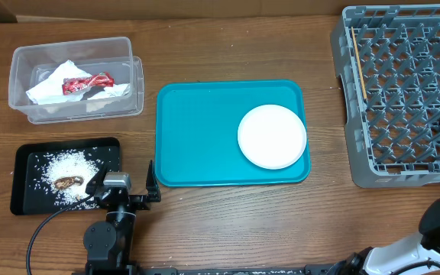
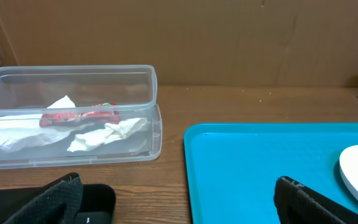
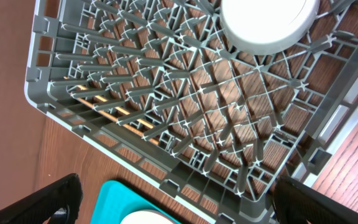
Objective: Sort waste into correct bins and load items into the dishwasher
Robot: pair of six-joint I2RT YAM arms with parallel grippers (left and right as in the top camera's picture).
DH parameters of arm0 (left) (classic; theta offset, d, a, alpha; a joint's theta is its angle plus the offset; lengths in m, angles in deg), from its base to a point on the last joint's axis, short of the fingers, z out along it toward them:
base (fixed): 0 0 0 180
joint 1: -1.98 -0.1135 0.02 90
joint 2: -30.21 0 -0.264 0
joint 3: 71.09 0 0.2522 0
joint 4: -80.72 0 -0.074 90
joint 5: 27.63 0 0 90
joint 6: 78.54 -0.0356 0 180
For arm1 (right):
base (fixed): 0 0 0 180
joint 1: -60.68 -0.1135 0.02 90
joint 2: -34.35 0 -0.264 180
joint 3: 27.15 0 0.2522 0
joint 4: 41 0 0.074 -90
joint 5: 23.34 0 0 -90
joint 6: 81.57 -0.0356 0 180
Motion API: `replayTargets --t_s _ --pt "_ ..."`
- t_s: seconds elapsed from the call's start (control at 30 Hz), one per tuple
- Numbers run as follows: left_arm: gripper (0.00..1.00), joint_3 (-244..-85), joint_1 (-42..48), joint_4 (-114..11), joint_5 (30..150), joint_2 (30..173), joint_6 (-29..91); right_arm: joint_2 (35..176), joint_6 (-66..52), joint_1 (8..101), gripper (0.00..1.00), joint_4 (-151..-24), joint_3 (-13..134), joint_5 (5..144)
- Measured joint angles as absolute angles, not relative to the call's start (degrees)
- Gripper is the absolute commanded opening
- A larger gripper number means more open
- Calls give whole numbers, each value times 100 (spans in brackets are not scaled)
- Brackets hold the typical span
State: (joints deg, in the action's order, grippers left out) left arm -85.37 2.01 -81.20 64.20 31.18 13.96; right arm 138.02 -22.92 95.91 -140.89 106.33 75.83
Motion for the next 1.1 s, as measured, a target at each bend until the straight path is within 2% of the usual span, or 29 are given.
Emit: replayTargets --t_s 0.6,0.67,0.7,0.73,0.83,0.93,1.1 --pt "100 -8537 201 -8120 6418 3118 1396 13802 -2288 9591 100 -14135 10633 7659" --pt "100 -8537 201 -8120 6415 3118 1394 13802 -2288 9591 100 -14391 10633 7876" --pt "100 -8537 201 -8118 6415 3116 1394 13802 -2290 9591 92 -14576 10633 8081" --pt "100 -8537 201 -8118 6413 3116 1396 13802 -2266 9588 90 -14694 10633 8322" --pt "100 -8537 201 -8118 6400 3116 1394 13802 -1814 9510 91 -14876 10633 9150" --pt "100 -8537 201 -8118 6398 3116 1396 13802 -1361 9033 91 -15178 10627 9467" --pt "100 -8537 201 -8118 6383 3116 1394 13802 -1147 7254 91 -15127 10244 8945"
